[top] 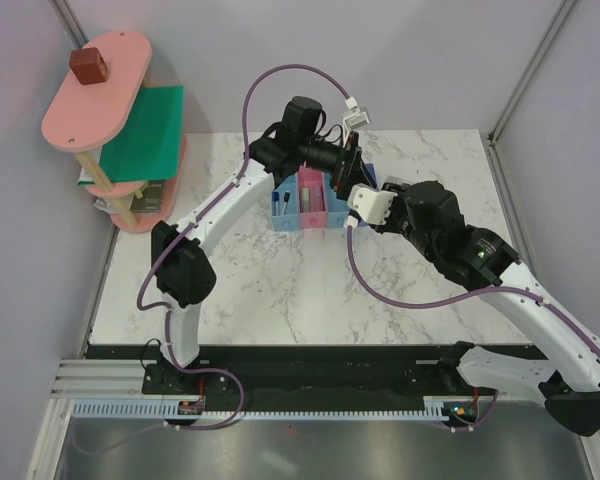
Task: Sort the stationery into containers
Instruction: Move the storage box to the center of the board.
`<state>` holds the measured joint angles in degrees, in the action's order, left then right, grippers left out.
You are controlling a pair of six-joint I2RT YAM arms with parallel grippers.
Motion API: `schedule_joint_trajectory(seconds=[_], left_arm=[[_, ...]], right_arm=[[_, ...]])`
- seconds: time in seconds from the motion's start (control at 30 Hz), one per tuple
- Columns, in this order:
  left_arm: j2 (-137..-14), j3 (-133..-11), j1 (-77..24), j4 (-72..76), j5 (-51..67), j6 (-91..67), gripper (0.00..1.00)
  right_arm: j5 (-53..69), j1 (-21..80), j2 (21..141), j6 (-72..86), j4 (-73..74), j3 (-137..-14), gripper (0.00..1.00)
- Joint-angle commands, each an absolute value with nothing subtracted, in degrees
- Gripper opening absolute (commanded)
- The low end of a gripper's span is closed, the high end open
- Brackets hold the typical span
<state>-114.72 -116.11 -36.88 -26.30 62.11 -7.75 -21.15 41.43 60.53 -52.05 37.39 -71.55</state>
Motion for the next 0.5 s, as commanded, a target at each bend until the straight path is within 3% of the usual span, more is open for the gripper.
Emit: schedule_joint_trajectory(seconds=[0.0,0.47], left_arm=[[-112.32,-117.25,-37.09,-21.45,63.55,-10.89,1.0],[-115.05,-118.65,-38.49,-19.51,62.05,-12.22,0.99]], right_arm=[[-22.85,41.75,59.59,-51.59,34.63,-71.72,0.12],[-22.85,41.66,60.29,-51.59,34.28,-72.77,0.12]])
